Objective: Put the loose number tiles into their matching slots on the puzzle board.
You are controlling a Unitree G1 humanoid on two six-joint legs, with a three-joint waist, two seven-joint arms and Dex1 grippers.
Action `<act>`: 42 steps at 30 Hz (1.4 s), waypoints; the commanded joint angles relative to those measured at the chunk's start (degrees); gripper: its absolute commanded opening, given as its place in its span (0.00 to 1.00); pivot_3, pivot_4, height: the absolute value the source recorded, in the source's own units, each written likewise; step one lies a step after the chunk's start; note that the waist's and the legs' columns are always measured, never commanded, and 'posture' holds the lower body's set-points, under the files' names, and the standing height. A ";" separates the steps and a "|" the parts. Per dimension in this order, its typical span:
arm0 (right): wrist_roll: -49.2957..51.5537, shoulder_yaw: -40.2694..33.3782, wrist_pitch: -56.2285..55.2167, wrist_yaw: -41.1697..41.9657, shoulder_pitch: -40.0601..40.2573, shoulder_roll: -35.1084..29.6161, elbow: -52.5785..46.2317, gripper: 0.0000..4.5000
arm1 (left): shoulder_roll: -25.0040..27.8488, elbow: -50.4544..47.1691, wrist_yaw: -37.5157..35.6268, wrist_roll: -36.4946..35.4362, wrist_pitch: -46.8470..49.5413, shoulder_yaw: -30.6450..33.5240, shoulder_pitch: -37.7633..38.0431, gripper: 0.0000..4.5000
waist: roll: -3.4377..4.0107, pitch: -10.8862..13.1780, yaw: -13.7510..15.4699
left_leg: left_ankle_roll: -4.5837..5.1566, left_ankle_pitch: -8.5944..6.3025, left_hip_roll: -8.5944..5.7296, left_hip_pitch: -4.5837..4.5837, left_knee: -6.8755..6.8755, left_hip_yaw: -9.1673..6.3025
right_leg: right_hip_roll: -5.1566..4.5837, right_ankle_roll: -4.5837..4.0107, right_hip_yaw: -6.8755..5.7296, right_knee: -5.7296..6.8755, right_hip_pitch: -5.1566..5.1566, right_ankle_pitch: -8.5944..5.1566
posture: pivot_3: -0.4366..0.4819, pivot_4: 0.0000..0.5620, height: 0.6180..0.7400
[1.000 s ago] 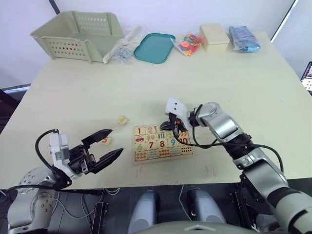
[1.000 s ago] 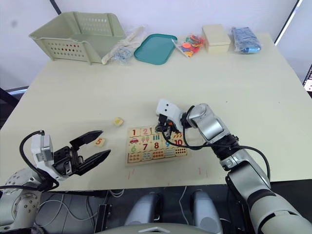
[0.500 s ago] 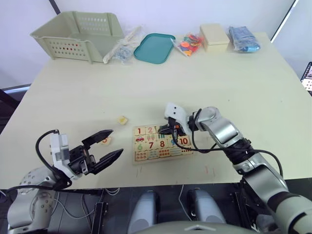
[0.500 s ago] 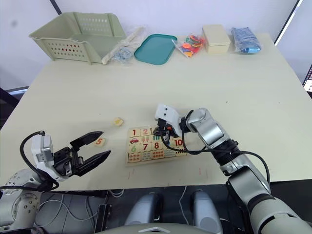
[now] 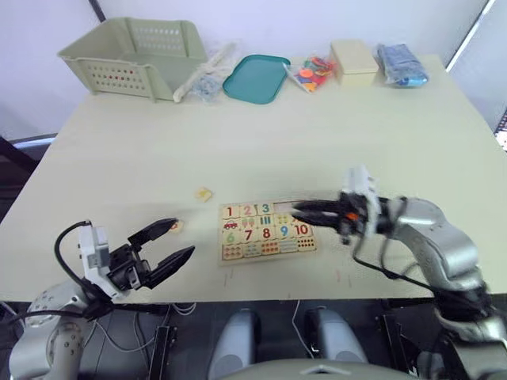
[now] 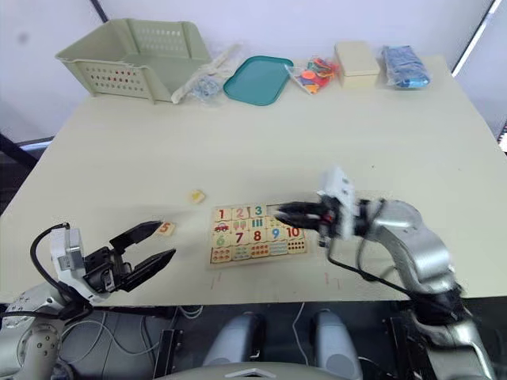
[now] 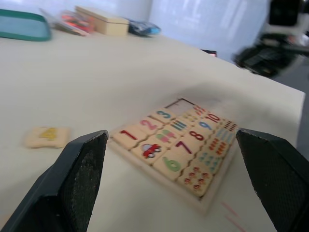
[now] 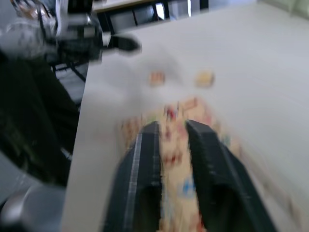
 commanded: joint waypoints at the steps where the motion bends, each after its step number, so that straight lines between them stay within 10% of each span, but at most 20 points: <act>1: 3.03 -7.92 -5.27 0.65 6.29 -2.56 -4.73 0.64 | 1.01 2.53 0.03 0.94 -1.20 1.46 -0.91 1.00 | 0.00 0.00 0.08 | 0.00 0.00 -0.01 0.01 0.01 0.01 | 0.00 0.00 0.01 0.02 0.00 0.00 | 0.48 0.27 1.00; 5: 5.52 -14.41 -7.88 -0.14 13.97 -4.59 -6.85 1.00 | 2.08 7.09 -1.00 2.41 -2.19 1.76 -1.98 1.00 | -0.04 -0.02 -0.06 | 0.00 0.00 0.04 0.18 0.08 0.03 | 0.22 -0.01 0.06 0.05 0.12 0.00 | 0.48 0.27 1.00; 17: 10.59 -23.68 -10.51 -1.94 25.22 -6.73 -11.37 1.00 | 5.91 12.07 -0.87 5.65 -1.43 -0.07 -8.41 1.00 | -0.12 -0.07 0.13 | 0.00 0.00 0.12 0.15 0.15 -0.01 | 0.24 -0.01 0.05 0.06 0.16 -0.01 | 0.48 0.27 1.00; 29: 12.87 -16.38 -9.97 -6.89 16.35 -8.28 -16.38 1.00 | 19.38 16.94 -6.61 10.62 2.41 -1.83 -11.05 1.00 | -0.16 -0.03 0.42 | 0.00 0.00 0.17 0.14 0.19 -0.04 | 0.24 -0.01 0.02 0.07 0.16 -0.01 | 0.48 0.27 1.00; 42: 17.29 -15.55 -9.54 -5.05 13.12 -11.24 -13.57 1.00 | 19.52 43.13 -20.37 20.34 -8.26 -15.78 -39.55 1.00 | -0.27 -0.01 0.10 | 0.01 0.00 0.04 -0.08 0.46 0.02 | 0.31 0.00 -0.09 0.12 0.14 0.00 | 0.48 0.27 1.00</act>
